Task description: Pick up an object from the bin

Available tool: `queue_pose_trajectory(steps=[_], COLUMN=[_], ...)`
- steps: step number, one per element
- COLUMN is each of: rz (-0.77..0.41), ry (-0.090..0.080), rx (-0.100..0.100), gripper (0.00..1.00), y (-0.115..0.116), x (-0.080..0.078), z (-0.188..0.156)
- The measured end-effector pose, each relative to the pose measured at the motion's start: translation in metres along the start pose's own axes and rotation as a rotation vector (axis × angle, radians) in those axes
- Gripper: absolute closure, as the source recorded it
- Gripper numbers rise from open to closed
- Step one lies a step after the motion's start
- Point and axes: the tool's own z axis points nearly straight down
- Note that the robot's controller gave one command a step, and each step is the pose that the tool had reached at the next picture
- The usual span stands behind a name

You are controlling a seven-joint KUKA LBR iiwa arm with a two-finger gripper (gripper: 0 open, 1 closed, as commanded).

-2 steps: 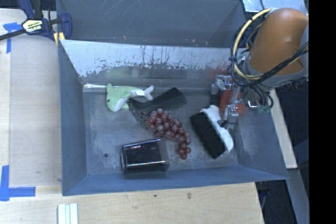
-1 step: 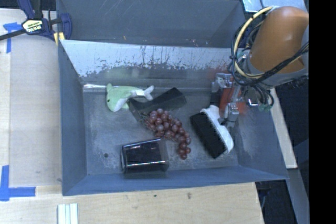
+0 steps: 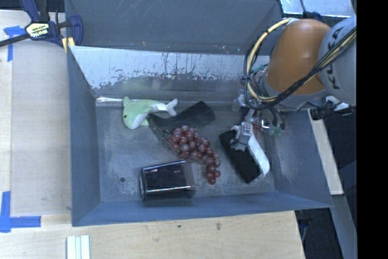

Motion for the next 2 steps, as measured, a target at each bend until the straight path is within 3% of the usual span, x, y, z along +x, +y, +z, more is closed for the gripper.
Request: queue_pose_trajectory(steps=[1, 2], rz=[0.141, -0.125], ry=[0.014, 0.001], rx=[-0.001, -0.001], gripper=[0.0, 0.0], y=[0.045, 0.024], x=[0.006, -0.003], z=[0.017, 0.006])
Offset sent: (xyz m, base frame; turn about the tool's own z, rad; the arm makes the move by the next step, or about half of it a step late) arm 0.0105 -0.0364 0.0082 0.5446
